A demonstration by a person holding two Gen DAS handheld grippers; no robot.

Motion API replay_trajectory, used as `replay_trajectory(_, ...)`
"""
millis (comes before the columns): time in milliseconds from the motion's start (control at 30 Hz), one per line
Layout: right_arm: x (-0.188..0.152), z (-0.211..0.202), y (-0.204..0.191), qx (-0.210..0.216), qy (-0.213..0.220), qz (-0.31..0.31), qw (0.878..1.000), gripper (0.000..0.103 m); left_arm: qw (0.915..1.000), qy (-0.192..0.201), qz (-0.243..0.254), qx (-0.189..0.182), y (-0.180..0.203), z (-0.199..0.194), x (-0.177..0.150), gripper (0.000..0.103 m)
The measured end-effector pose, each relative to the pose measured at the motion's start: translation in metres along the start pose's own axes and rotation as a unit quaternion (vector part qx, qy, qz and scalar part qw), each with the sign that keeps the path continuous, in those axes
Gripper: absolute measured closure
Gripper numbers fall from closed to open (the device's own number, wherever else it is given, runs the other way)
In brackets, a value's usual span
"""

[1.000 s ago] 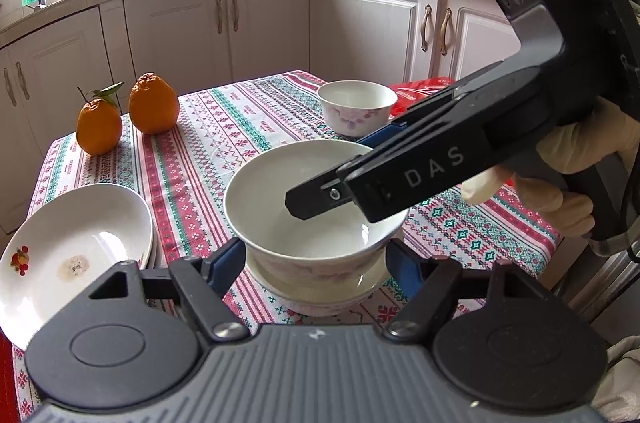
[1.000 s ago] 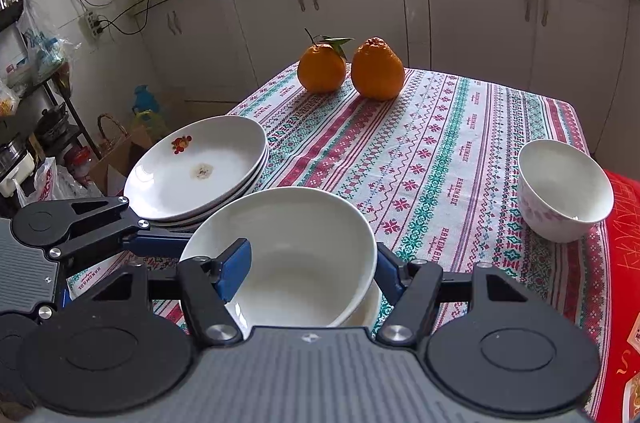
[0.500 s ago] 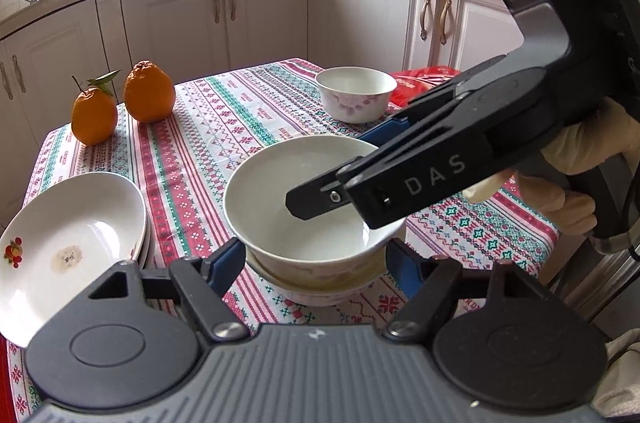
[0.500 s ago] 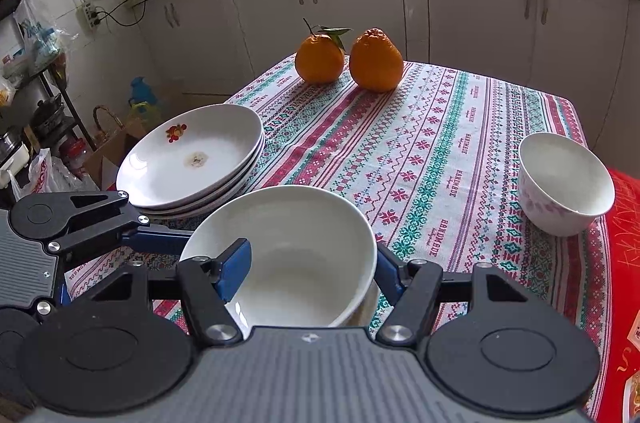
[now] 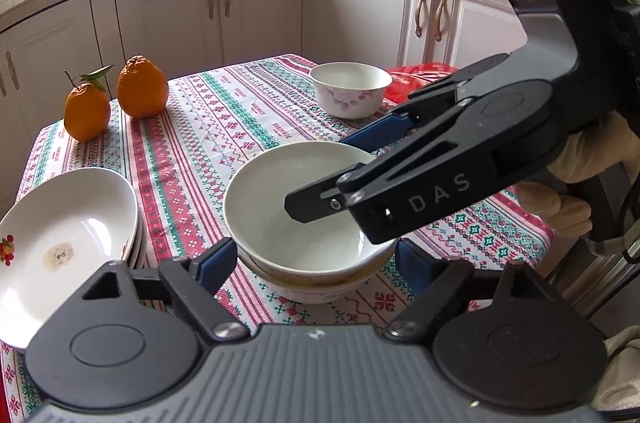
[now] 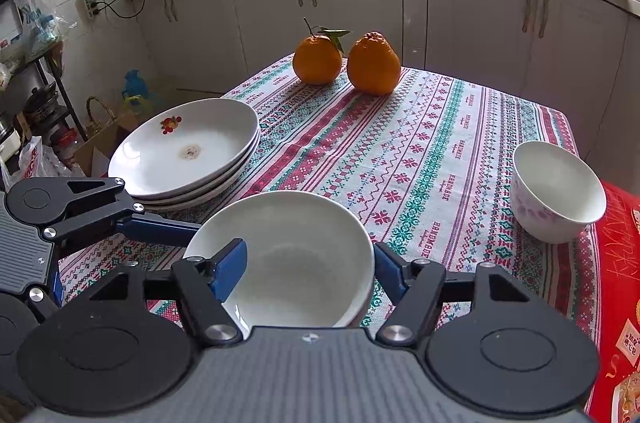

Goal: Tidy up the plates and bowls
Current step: 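Lower the held white bowl into the other bowl beside the plate stack, then open the right tool and pull it back from the nested bowls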

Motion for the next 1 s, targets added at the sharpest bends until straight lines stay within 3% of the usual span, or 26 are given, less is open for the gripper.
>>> replay_trajectory(67,0.000,-0.003,-0.001,-0.005,0.006,-0.002,1.000,0.013,1.0000,0.003,0.001,-0.001,-0.001,-0.002,0.000,0.012)
replay_trajectory(167,-0.002,-0.011,-0.002,-0.021,0.019,-0.010,1.000,0.000,0.9999,0.004,0.009,-0.004,-0.001,-0.008,-0.001,0.011)
replay_trajectory(433,-0.017,-0.035,0.008,-0.068,0.028,-0.008,0.997,0.000,0.9994,-0.005,0.027,-0.020,-0.006,-0.028,-0.002,0.010)
replay_trajectory(633,-0.038,-0.044,0.034,-0.121,0.020,0.014,0.992,0.000,0.9987,0.013,0.048,-0.002,-0.008,-0.039,0.015,0.009)
replay_trajectory(1000,-0.080,-0.033,0.092,-0.158,-0.007,0.088,0.983,0.000,0.9971,0.012,0.076,-0.005,-0.002,-0.014,0.062,0.009)
Point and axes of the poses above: each gripper's, at about its wrist camera, not at the fingertips, and z roughly the way its jaws point, y to its right, x to its top, the point moved 3 cm from there along z, roughly the way its jaws point, and after that the axes turned 6 degrees about -z, right-handed, at the moved point
